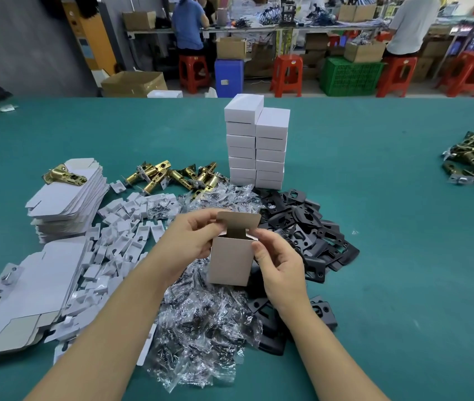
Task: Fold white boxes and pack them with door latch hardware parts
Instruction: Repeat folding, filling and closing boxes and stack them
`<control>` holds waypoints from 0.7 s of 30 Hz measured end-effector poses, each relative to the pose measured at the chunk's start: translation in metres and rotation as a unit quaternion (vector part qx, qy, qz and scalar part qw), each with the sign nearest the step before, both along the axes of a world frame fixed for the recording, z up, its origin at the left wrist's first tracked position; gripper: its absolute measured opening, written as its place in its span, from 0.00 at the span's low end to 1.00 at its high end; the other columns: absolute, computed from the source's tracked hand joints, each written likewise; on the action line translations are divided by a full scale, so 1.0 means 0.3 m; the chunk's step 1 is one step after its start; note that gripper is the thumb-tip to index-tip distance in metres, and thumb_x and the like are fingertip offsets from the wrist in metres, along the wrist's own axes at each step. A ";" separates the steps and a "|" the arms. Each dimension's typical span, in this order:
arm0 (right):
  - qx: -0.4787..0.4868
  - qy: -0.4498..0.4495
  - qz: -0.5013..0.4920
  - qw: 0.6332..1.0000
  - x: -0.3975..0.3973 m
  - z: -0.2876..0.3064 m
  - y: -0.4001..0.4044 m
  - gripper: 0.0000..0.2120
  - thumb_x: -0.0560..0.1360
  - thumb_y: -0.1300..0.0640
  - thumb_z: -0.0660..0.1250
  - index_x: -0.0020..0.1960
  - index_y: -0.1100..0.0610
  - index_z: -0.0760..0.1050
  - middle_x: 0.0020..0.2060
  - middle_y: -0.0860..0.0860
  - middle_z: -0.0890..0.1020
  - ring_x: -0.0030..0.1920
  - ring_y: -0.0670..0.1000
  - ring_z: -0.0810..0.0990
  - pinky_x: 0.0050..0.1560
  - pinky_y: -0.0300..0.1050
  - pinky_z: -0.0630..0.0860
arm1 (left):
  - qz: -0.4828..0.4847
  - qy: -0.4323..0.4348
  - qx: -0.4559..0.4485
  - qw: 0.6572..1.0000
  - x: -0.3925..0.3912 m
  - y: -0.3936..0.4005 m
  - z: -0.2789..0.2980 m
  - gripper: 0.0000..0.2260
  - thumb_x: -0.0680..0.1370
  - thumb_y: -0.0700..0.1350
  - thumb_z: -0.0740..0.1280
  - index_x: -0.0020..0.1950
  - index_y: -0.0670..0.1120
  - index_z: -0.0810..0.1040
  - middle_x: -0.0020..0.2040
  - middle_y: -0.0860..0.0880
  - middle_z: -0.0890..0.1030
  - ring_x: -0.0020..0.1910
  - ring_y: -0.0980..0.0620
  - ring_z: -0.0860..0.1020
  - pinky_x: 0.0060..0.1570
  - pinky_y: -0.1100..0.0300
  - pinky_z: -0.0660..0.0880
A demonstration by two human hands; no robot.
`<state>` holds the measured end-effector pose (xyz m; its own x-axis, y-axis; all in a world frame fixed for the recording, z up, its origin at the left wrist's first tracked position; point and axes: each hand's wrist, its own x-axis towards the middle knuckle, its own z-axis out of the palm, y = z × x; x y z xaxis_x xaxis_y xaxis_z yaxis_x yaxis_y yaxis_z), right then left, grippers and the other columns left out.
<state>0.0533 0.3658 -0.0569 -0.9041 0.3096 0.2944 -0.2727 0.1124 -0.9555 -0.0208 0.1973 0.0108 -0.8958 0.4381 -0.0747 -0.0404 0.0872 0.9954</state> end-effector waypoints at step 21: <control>0.034 -0.004 0.005 0.999 0.008 -0.015 0.005 0.20 0.77 0.38 0.68 0.68 0.30 0.71 0.59 0.41 0.83 0.60 0.47 0.82 0.56 0.46 0.81 | -0.043 0.216 -0.180 0.959 0.051 -0.005 -0.011 0.15 0.77 0.49 0.73 0.61 0.63 0.81 0.52 0.66 0.78 0.47 0.66 0.77 0.46 0.73 0.72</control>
<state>0.0557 0.3671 -0.0614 -0.9092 0.2805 0.3077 -0.2668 0.1750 -0.9477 -0.0054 0.1959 0.0074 -0.8389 0.5272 0.1350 0.3914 0.4120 0.8228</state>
